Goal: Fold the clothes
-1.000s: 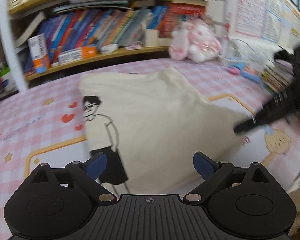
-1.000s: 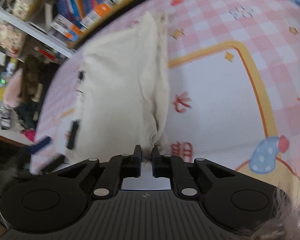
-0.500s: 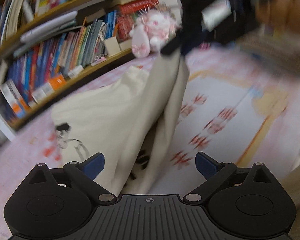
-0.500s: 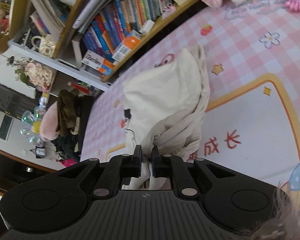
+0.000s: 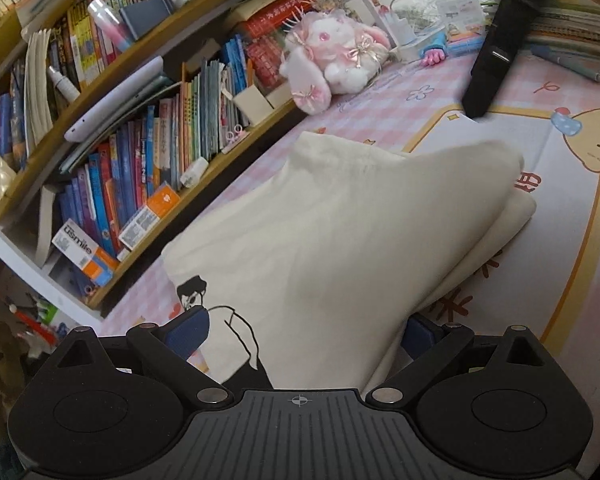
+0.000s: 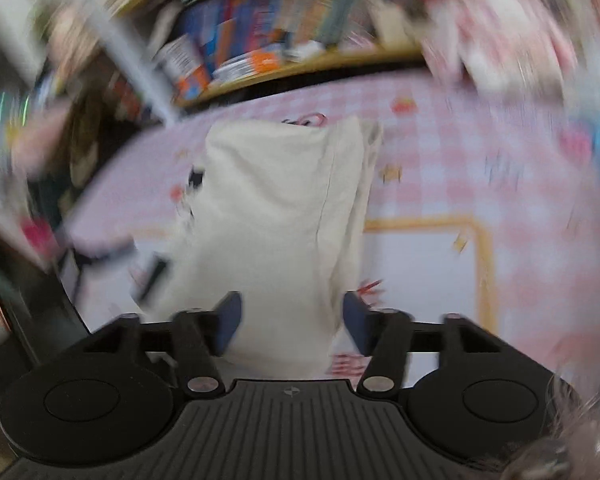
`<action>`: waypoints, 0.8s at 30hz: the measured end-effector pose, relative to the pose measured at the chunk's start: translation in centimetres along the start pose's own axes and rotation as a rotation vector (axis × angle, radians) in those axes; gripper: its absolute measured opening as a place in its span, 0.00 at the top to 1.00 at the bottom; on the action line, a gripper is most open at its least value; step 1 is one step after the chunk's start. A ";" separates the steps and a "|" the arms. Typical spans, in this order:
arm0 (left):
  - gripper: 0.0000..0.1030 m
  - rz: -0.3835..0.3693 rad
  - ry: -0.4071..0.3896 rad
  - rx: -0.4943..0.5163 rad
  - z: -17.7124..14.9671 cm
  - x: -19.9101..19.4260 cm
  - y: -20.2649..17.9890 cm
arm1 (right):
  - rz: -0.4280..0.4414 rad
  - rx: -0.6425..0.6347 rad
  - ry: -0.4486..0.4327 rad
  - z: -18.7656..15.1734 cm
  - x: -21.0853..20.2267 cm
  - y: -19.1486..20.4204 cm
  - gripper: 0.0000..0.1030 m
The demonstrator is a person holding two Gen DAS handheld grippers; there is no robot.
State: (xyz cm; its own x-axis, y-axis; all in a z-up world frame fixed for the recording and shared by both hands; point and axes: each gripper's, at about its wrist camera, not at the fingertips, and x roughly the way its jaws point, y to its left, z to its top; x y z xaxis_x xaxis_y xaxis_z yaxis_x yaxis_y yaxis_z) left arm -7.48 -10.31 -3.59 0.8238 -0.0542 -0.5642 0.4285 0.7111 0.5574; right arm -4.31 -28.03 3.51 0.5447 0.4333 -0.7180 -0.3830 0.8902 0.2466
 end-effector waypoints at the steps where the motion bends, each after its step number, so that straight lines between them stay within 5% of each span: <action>1: 0.04 -0.001 0.000 0.000 0.1 0.0 0.1 | -0.024 -0.116 -0.001 -0.4 0.0 0.9 0.37; 8: 0.04 -0.031 0.013 -0.092 0.6 0.2 1.9 | -0.049 -0.789 0.006 -4.6 2.4 6.0 0.26; 13: 0.04 -0.048 0.023 -0.183 0.4 0.2 3.0 | -0.109 -0.917 -0.015 -6.2 5.7 7.4 0.29; 20: 0.04 -0.052 0.028 -0.182 -0.2 -0.1 2.1 | -0.254 -1.018 -0.093 -8.0 7.7 8.4 0.39; 24: 0.05 -0.055 0.034 -0.120 -0.9 -0.2 0.9 | -0.269 -1.055 -0.115 -7.4 7.3 8.6 0.85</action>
State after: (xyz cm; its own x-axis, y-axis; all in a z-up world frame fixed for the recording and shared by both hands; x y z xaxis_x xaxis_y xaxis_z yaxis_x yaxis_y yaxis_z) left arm -7.59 -9.03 -3.47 0.7865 -0.0729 -0.6133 0.4234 0.7866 0.4494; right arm -9.18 -18.21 -4.48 0.7516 0.3022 -0.5864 -0.6576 0.4131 -0.6300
